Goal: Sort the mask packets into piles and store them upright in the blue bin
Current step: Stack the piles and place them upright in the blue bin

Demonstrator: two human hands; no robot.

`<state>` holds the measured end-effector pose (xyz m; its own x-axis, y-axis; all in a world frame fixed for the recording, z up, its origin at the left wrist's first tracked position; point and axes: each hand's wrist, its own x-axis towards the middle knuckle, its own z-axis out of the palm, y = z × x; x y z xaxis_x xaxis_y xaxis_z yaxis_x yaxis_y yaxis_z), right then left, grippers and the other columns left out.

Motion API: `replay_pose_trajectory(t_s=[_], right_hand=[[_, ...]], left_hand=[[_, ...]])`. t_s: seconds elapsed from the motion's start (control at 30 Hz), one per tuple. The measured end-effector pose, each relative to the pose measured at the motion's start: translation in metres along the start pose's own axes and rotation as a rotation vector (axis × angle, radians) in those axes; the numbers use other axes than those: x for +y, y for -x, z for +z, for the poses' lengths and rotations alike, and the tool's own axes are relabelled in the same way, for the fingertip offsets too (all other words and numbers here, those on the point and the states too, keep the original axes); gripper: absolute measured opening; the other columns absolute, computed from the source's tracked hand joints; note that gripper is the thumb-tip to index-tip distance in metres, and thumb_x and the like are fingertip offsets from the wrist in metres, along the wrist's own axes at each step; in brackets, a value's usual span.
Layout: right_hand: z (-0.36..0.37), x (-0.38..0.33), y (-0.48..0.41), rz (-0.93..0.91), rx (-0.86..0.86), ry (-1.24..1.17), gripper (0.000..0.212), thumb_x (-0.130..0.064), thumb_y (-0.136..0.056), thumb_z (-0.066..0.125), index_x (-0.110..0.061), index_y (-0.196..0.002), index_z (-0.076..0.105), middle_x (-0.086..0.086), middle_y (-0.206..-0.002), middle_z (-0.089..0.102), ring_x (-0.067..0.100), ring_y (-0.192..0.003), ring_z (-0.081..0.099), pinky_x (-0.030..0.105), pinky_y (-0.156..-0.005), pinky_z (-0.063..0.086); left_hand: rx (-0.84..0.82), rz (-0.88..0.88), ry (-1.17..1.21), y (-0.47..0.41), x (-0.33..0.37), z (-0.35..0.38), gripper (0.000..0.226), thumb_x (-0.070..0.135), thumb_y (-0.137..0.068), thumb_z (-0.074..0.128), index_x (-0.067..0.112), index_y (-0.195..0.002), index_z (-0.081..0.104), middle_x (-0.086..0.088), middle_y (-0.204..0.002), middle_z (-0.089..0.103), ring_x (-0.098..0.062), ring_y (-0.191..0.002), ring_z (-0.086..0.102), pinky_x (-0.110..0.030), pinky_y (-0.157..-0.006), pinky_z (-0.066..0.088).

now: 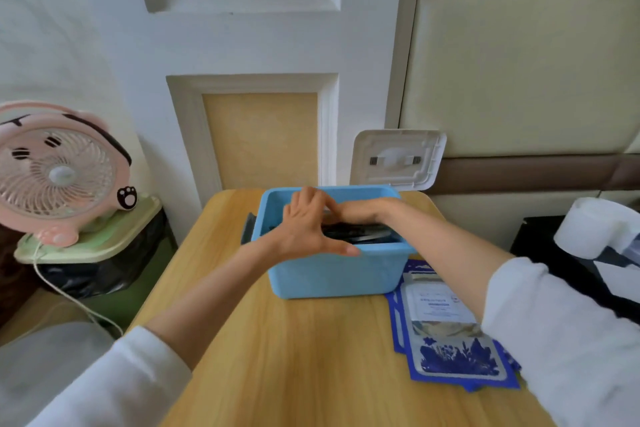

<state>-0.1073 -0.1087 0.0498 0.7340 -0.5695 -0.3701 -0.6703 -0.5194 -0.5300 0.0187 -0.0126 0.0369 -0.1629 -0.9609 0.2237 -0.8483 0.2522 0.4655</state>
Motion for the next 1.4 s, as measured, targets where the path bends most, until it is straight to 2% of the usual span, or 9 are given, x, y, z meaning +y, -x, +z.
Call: replay_pose_trajectory(t_s=[0.2,0.3,0.47,0.57,0.67,0.8,1.0,1.23,1.4], right_hand=[[-0.016,0.025,0.059,-0.108,0.765,-0.556,0.016,-0.012,-0.093,0.053,-0.017,-0.100,0.065,0.005,-0.092,0.072,0.016,-0.084,0.068,0.034,-0.082,0.054],[-0.013,0.074,0.086,0.271,1.094,-0.298,0.015,-0.014,-0.090,0.054,-0.015,-0.095,0.068,0.003,-0.093,0.071,0.017,-0.086,0.066,0.037,-0.083,0.054],[0.030,0.117,0.119,0.780,0.548,-0.312,0.017,-0.019,-0.086,0.063,-0.003,-0.093,0.061,0.012,-0.090,0.064,0.023,-0.076,0.059,0.028,-0.065,0.050],[0.048,0.110,0.131,0.754,0.559,-0.609,0.017,-0.011,-0.087,0.063,-0.004,-0.100,0.055,0.008,-0.074,0.056,0.016,-0.063,0.054,0.025,-0.053,0.045],[0.050,0.110,0.140,0.728,0.628,-0.849,0.038,-0.013,-0.088,0.062,-0.002,-0.122,0.050,0.012,-0.095,0.060,0.024,-0.092,0.059,0.035,-0.081,0.047],[0.047,0.116,0.149,0.768,0.583,-1.004,0.065,-0.016,-0.079,0.073,-0.005,-0.134,0.040,0.020,-0.136,0.042,0.032,-0.124,0.043,0.045,-0.086,0.042],[0.051,0.131,0.162,0.736,0.392,-1.025,0.023,-0.011,-0.081,0.070,0.001,-0.099,0.062,0.016,-0.082,0.071,0.029,-0.067,0.068,0.040,-0.056,0.057],[0.056,0.139,0.179,0.658,0.290,-0.755,0.047,-0.024,-0.065,0.083,-0.003,-0.104,0.066,0.015,-0.094,0.073,0.031,-0.085,0.070,0.042,-0.078,0.056],[0.049,0.125,0.186,0.399,0.234,-0.704,0.035,0.002,-0.077,0.072,-0.006,-0.110,0.064,0.015,-0.106,0.070,0.028,-0.092,0.069,0.039,-0.075,0.057]], left_hand=[[-0.360,-0.200,-0.219,-0.001,0.005,-0.009,0.127,0.092,-0.041,0.036,0.031,-0.148,0.004,-0.003,-0.152,0.027,-0.024,-0.141,0.021,-0.046,-0.115,0.011],[-0.455,-0.237,-0.297,-0.002,0.010,-0.013,0.117,0.092,-0.052,0.031,0.028,-0.148,0.010,-0.002,-0.151,0.025,-0.024,-0.140,0.018,-0.046,-0.114,0.012],[0.246,0.251,0.007,0.015,0.060,0.014,0.047,0.051,-0.082,0.053,0.013,-0.110,0.059,-0.005,-0.111,0.061,-0.019,-0.104,0.053,-0.035,-0.092,0.043],[-0.158,0.050,0.445,0.038,0.103,0.047,0.015,0.026,-0.092,0.055,0.013,-0.084,0.057,-0.007,-0.083,0.069,-0.018,-0.076,0.065,-0.033,-0.074,0.052],[-0.446,-0.339,0.467,0.044,0.102,0.085,0.038,0.034,-0.089,0.059,0.011,-0.117,0.048,-0.008,-0.122,0.055,-0.022,-0.111,0.055,-0.035,-0.094,0.047],[-0.390,-0.587,0.790,0.040,0.099,0.103,0.042,0.014,-0.089,0.057,0.007,-0.127,0.042,-0.007,-0.118,0.051,-0.018,-0.102,0.050,-0.030,-0.089,0.043],[-0.365,-0.706,1.164,0.039,0.111,0.108,0.042,0.004,-0.081,0.052,0.008,-0.123,0.049,-0.009,-0.130,0.051,-0.025,-0.109,0.052,-0.051,-0.088,0.047],[-0.428,-0.651,1.300,0.042,0.132,0.117,0.028,0.009,-0.084,0.053,0.012,-0.112,0.052,-0.007,-0.122,0.052,-0.023,-0.109,0.052,-0.048,-0.085,0.048],[-0.402,-0.538,1.293,0.041,0.131,0.122,0.021,0.011,-0.087,0.055,0.016,-0.107,0.057,-0.001,-0.107,0.062,-0.016,-0.100,0.057,-0.045,-0.093,0.046]])
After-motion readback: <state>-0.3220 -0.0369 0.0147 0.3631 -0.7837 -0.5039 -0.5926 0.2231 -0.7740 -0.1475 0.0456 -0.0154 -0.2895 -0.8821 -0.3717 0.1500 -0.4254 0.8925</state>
